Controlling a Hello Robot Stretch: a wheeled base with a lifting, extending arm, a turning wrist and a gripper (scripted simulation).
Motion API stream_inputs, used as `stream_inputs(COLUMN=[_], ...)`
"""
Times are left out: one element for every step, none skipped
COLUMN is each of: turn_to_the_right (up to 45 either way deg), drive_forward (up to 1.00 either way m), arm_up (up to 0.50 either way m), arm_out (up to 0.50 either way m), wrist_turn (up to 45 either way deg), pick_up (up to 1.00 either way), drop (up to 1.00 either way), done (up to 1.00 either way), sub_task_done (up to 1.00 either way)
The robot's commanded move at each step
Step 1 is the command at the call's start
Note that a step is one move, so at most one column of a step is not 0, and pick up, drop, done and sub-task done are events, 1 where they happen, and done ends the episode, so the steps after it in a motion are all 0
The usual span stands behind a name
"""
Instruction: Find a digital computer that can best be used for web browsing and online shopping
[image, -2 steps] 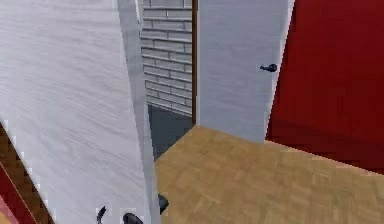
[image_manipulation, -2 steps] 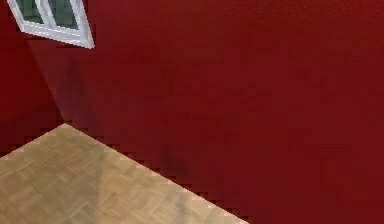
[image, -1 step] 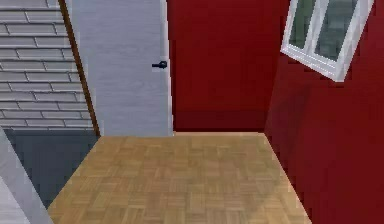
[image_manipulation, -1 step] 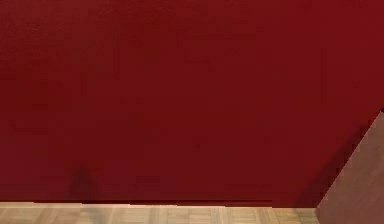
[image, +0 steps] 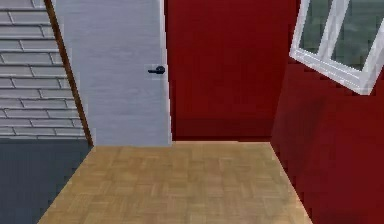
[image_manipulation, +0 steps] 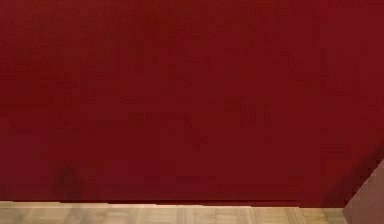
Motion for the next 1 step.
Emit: stream_inputs(turn_to_the_right=[9.0], drive_forward=[0.00], arm_up=[0.00], arm_out=[0.00], wrist_turn=[0.0], pick_up=[0.00], drop=[0.00], done=[0.00], sub_task_done=[0.00])
